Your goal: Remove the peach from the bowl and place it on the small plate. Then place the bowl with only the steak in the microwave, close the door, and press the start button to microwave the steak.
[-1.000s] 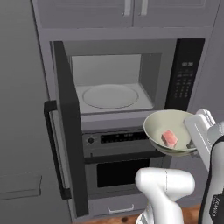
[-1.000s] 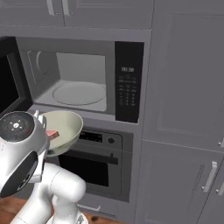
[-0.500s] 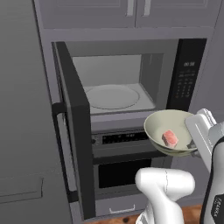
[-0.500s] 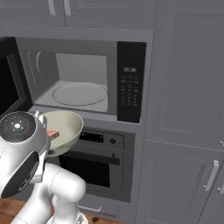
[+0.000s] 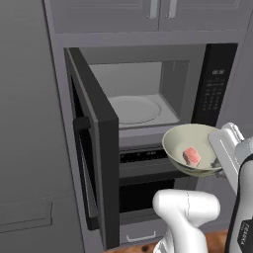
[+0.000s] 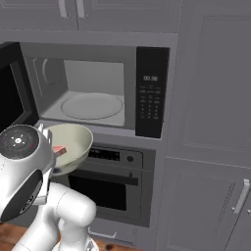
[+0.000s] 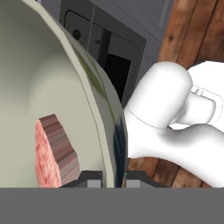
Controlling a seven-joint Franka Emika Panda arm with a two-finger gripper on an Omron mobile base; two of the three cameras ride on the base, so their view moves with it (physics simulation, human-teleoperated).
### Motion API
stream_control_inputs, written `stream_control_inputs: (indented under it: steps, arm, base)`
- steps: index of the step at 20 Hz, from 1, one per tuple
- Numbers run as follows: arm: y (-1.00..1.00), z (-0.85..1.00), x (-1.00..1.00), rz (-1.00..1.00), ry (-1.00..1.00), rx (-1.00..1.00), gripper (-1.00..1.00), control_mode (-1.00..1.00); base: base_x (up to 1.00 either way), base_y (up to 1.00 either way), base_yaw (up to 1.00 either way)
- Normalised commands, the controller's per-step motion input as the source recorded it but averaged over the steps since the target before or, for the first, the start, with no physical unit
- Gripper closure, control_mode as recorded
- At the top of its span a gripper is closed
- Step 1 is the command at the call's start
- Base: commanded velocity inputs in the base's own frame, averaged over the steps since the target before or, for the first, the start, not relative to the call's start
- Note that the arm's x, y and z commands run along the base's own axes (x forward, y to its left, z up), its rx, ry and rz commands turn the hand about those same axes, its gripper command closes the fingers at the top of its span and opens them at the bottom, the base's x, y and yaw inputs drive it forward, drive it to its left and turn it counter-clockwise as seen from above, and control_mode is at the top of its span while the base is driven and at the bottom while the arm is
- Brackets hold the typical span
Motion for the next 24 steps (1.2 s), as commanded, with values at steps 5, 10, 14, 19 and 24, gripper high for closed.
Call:
stream_control_inputs:
  steps: [5,10,14,19,24]
  arm:
    - [0.0,0.0,0.0,0.0,0.0,0.0,1.0,1.0]
    - [0.0,0.0,0.0,0.0,0.0,0.0,1.0,1.0]
    - [0.0,-0.04,0.0,0.0,0.0,0.0,1.0,-1.0]
    - [0.15,-0.01,0.35,-0.03,0.0,0.0,1.0,-1.0]
    - [0.49,0.0,0.96,-0.12,0.0,0.0,1.0,-1.0]
  base:
    - [0.09,0.0,0.0]
    - [0.11,0.0,0.0]
    - [0.04,0.0,0.0]
    - [0.0,0.0,0.0]
    - [0.0,0.0,0.0]
